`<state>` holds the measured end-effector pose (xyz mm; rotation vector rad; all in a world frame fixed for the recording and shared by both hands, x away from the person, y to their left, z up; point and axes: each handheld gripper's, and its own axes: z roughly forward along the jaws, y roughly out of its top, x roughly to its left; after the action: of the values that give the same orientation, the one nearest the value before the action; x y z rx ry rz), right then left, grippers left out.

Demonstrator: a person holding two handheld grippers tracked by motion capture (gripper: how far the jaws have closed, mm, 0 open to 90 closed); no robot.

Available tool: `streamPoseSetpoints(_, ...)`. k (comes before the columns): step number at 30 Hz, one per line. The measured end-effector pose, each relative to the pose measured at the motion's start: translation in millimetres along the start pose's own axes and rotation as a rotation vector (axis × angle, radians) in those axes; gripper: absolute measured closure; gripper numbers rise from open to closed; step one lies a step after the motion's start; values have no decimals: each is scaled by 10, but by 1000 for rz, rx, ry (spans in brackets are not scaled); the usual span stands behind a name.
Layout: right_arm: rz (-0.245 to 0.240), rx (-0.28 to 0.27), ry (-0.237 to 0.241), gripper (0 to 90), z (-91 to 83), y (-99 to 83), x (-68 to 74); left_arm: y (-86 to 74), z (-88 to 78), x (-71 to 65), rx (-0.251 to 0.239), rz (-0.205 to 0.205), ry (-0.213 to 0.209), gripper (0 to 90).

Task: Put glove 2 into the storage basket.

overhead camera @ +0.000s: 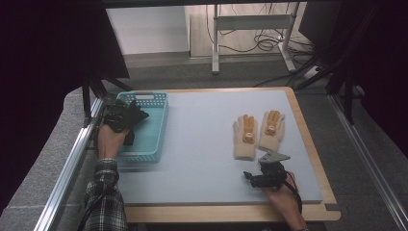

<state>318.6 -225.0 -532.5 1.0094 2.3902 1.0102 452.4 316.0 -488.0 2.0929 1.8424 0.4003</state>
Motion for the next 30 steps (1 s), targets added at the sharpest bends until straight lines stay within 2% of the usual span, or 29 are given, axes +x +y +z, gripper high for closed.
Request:
streamPoseSetpoints(2, 0, 0, 0, 200, 0, 0, 0, 13, 56, 35, 22, -7, 13, 558)
streamPoseSetpoints(4, 2, 1, 2, 200, 0, 0, 1, 15, 114, 58, 44, -7, 43, 550)
streamPoseSetpoints(6, 2, 1, 2, 199, 0, 0, 1, 4, 158, 73, 65, 11, 90, 538)
streamPoseSetpoints(10, 1, 1, 3, 198, 0, 0, 1, 5, 177, 61, 72, 36, 119, 521)
streamPoseSetpoints(12, 1, 1, 3, 197, -1, 0, 1, 6, 190, 30, 82, 63, 147, 454)
streamPoseSetpoints(13, 1, 1, 3, 197, 0, 0, 1, 5, 192, 24, 86, 71, 147, 381)
streamPoseSetpoints(17, 0, 1, 3, 196, 0, 0, 1, -10, 166, 8, 82, 84, 82, 212)
streamPoseSetpoints(20, 0, 2, 2, 197, -1, 0, 2, -28, 117, 15, 67, 77, 59, 128)
streamPoseSetpoints(23, 0, 2, 2, 197, -1, 0, 2, -42, 35, 36, 37, 56, 20, 90)
streamPoseSetpoints(26, 0, 2, 2, 197, 0, 0, 2, -62, -45, 35, 15, 59, -3, 62)
streamPoseSetpoints(30, 0, 2, 2, 197, -1, 0, 2, -99, -148, 42, -31, 54, -54, 33)
